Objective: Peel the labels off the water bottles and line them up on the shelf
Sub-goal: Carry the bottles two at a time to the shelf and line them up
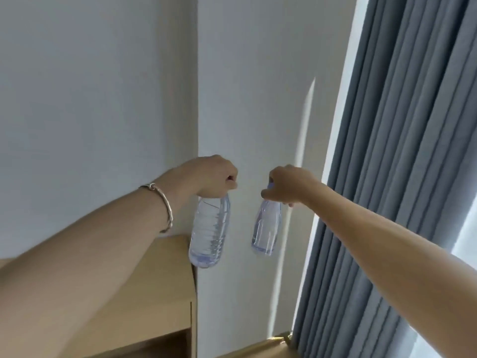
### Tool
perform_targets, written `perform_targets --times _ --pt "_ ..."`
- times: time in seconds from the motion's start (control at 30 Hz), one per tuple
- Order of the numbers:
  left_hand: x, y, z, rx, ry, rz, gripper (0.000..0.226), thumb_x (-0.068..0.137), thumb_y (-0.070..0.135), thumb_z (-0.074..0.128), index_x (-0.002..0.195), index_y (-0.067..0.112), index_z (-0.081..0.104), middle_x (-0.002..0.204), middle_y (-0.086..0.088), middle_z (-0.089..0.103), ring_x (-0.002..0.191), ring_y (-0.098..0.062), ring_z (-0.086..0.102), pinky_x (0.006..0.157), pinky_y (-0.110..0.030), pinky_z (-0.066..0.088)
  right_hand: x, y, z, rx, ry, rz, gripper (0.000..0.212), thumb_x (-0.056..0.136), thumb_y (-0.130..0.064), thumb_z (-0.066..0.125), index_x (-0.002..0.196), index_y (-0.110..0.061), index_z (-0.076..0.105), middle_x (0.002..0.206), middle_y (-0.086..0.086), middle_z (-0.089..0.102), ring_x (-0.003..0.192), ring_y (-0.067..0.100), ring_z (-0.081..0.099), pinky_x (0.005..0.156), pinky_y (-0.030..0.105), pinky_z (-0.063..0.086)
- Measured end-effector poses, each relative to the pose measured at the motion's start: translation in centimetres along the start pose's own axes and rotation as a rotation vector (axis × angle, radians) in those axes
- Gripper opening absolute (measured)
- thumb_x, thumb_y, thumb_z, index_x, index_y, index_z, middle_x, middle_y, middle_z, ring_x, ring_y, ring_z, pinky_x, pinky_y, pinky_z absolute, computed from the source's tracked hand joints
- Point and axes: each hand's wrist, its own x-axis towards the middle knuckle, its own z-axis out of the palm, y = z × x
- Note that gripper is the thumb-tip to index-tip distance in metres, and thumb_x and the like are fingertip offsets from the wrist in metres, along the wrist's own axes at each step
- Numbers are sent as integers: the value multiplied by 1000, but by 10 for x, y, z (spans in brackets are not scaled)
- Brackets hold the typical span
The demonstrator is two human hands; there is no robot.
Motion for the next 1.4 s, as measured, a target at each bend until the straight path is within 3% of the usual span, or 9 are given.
perform_targets --times 0.1,0.17,0.3,0.43,0.6,0.73,0.83,1.03,1.4 --pt "-22 -68 2 -14 12 -111 26 95 22 45 70 22 51 88 3 58 71 -16 51 66 -31 41 34 -66 11 30 -17 -99 25 81 -35 54 90 -14 64 70 5 73 60 16 66 63 24 48" --pt "-34 -109 6 -12 20 -174 22 95 20 45 76 17 56 91 0 62 74 -19 55 66 -31 44 53 -109 20 43 -48 -180 26 83 -36 53 91 -13 63 72 5 73 58 15 64 60 23 45" --pt "-54 -170 28 -7 -53 -281 21 96 29 50 76 23 55 93 3 57 82 -20 57 69 -31 44 89 -182 46 73 -112 -298 28 81 -33 53 91 -10 65 71 6 73 56 16 63 54 21 41" --pt "-66 -232 57 -44 -115 -422 26 94 32 55 69 28 50 90 5 53 80 -18 54 67 -27 40 129 -245 81 91 -156 -406 29 81 -31 53 92 -9 67 67 5 72 51 16 58 53 20 40" --pt "-65 -306 85 -45 -191 -548 16 91 30 59 76 23 56 89 6 54 75 -13 50 59 -25 37 193 -317 118 143 -205 -533 31 79 -33 55 90 -8 69 69 7 72 54 19 62 52 20 41" --pt "-56 -369 97 -38 -208 -650 15 88 31 62 77 24 56 89 8 54 83 -14 52 67 -27 41 252 -369 134 170 -236 -633 31 80 -33 56 92 -8 69 62 4 67 55 19 62 51 21 39" --pt "-54 -412 104 -55 -183 -703 12 87 28 63 80 21 56 78 15 47 84 -12 48 67 -26 38 288 -406 145 197 -242 -682 30 80 -32 56 93 -9 68 62 5 67 55 20 59 51 21 38" --pt "-63 -485 107 -23 -196 -775 10 87 23 62 79 20 56 73 16 46 82 -13 48 77 -32 48 329 -474 174 179 -318 -785 27 79 -31 56 94 -12 68 66 6 68 59 20 62 53 21 38" --pt "-99 -654 131 1 -305 -802 8 86 27 61 80 24 57 92 7 55 88 -10 45 81 -33 48 375 -613 219 91 -350 -820 30 80 -32 54 94 -10 68 58 3 64 51 17 58 52 20 38"
